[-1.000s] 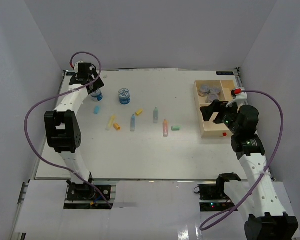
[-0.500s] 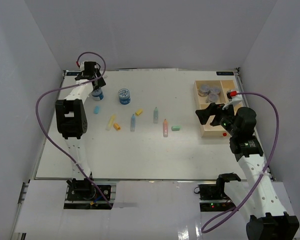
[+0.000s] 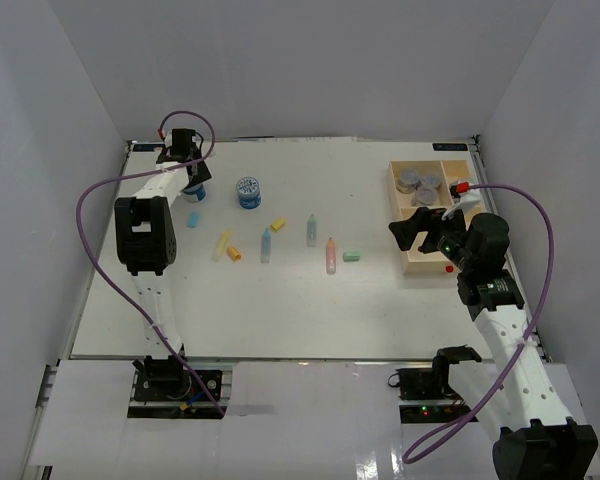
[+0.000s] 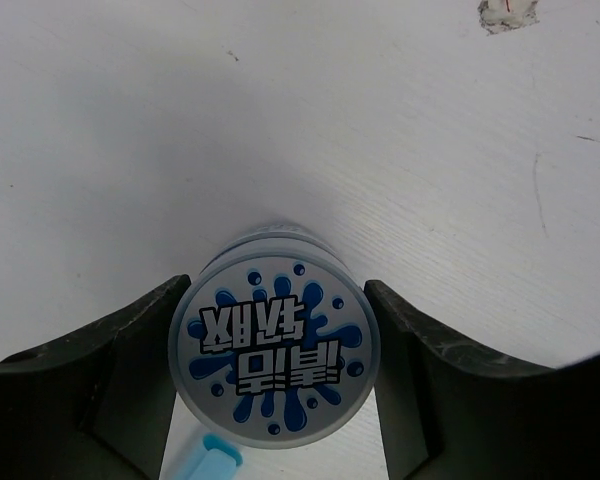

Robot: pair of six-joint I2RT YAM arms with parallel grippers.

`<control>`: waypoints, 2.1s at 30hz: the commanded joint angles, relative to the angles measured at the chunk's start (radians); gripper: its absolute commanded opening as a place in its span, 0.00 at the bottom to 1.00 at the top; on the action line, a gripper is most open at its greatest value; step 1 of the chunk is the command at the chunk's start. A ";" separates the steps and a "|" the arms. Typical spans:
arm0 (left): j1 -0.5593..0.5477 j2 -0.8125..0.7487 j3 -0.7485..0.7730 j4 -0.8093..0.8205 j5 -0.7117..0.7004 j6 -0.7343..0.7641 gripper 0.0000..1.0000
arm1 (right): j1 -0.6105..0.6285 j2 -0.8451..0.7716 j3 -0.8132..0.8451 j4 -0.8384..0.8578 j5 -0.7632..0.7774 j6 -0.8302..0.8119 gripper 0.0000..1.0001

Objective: Sort the stationery into containers
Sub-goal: Pick up the stationery from the center of the board, then place the stationery at the center of the board, then pick up the stationery from the center of the board.

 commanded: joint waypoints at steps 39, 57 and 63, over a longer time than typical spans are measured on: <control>-0.873 -0.623 -0.780 0.154 0.036 -0.136 0.74 | 0.377 0.086 0.034 -0.159 0.170 -0.180 0.90; -0.635 -0.884 -0.745 0.010 0.175 -0.173 0.98 | 0.627 0.288 0.136 -0.141 0.300 -0.224 0.90; -0.385 -1.016 -0.783 -0.070 0.252 -0.106 0.98 | 0.754 0.464 0.234 -0.126 0.368 -0.231 0.90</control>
